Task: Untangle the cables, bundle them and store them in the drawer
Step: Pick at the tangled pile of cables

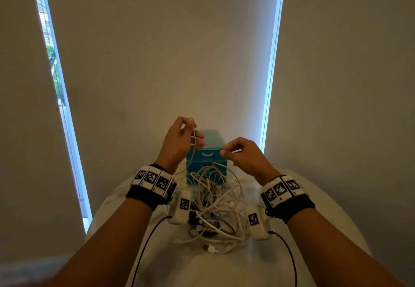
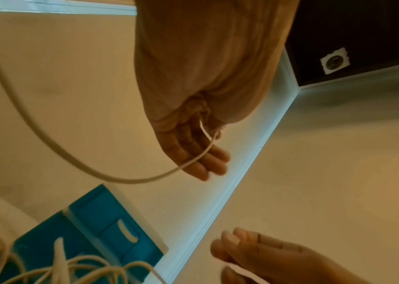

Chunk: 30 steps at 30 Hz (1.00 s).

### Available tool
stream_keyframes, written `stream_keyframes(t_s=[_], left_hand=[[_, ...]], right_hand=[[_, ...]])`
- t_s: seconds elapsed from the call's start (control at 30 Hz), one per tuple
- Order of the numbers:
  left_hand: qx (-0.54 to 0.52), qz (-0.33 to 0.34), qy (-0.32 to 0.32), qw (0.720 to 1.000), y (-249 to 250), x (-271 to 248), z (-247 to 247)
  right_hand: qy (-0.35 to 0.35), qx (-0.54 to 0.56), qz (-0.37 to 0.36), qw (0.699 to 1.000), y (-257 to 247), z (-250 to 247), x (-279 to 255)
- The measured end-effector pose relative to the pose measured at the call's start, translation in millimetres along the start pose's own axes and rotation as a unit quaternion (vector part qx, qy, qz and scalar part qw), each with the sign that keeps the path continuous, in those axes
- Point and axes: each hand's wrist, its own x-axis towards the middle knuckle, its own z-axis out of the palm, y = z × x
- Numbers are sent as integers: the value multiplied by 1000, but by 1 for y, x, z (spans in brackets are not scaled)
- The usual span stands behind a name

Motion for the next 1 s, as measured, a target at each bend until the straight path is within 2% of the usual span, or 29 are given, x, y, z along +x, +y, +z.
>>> stream_keyframes(t_s=[0.07, 0.17, 0.27, 0.3, 0.37, 0.43, 0.5, 0.53, 0.63, 0.83, 0.9, 1.0], left_hand=[[14, -20, -20, 1000, -10, -6, 6], [81, -43, -27, 995, -32, -8, 17], [86, -78, -24, 993, -46, -8, 26], [81, -86, -28, 993, -50, -8, 28], [78, -102, -41, 991, -58, -9, 31], [71, -120, -58, 989, -64, -13, 32], [47, -139, -68, 987, -66, -18, 34], [35, -145, -67, 986, -66, -19, 35], [2, -146, -56, 988, -67, -19, 41], [-40, -107, 0, 993, -54, -5, 46], [-49, -104, 23, 993, -43, 4, 46], [-72, -105, 45, 991, -28, 20, 43]], right_hand=[[-24, -49, 27, 998, 10, -8, -3], [-117, -133, 61, 982, 20, -6, -10], [-117, -219, 52, 967, 32, 2, -7], [-113, -215, 54, 969, 35, 4, -5], [-73, -141, 61, 986, 39, 7, 0], [31, -43, 26, 998, 40, 6, 5], [125, 46, -29, 991, 35, 5, 11], [145, 88, -47, 984, 33, 6, 14], [122, 150, -55, 980, 25, 12, 16], [83, 189, -46, 977, 29, 17, 5], [66, 168, -10, 984, 40, 21, 1], [0, 110, 89, 990, 63, 28, -8]])
